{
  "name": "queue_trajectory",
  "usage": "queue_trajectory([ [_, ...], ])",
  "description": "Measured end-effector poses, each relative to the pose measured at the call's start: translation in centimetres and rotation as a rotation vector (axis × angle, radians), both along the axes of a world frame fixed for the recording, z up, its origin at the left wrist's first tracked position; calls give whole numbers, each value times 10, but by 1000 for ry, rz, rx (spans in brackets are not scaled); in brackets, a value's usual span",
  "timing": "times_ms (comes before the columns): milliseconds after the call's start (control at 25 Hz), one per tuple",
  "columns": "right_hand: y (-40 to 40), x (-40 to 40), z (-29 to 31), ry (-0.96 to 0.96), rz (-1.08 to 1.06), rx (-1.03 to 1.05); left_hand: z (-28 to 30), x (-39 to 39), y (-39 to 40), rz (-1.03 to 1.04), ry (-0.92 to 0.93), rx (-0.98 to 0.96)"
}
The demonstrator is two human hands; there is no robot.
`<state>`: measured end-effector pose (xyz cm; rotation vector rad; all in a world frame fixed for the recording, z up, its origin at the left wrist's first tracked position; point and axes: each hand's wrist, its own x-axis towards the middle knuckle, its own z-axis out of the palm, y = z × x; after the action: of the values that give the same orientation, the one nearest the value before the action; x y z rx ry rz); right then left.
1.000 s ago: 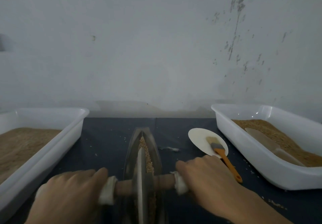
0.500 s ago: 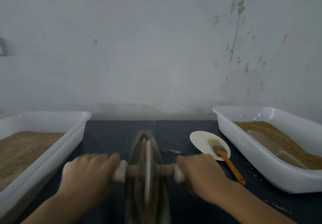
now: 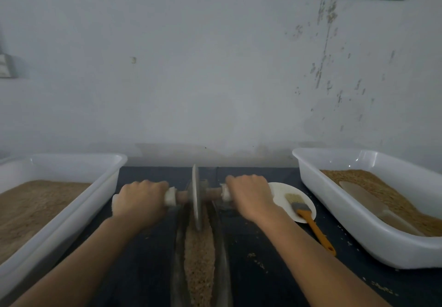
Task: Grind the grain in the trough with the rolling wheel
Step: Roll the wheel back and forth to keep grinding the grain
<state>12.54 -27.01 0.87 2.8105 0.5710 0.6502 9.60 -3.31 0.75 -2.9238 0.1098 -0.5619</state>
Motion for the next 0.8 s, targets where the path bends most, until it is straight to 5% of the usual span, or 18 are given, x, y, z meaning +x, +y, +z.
queue_trajectory([
  [160,-21,-44,-16,131,89,5,-21,-41,13,-98,-24,12],
  [360,-51,-103,-23,435,108,2,-30,-95,25,-494,-197,-7],
  [480,-44,-84,-27,264,146,48,-26,-76,18,-274,-78,108],
  [600,-23,-25,-17,76,67,21,-12,-23,8,-59,-163,121],
  [800,-22,-6,-17,138,-18,101,3,-5,-3,-44,-118,163],
])
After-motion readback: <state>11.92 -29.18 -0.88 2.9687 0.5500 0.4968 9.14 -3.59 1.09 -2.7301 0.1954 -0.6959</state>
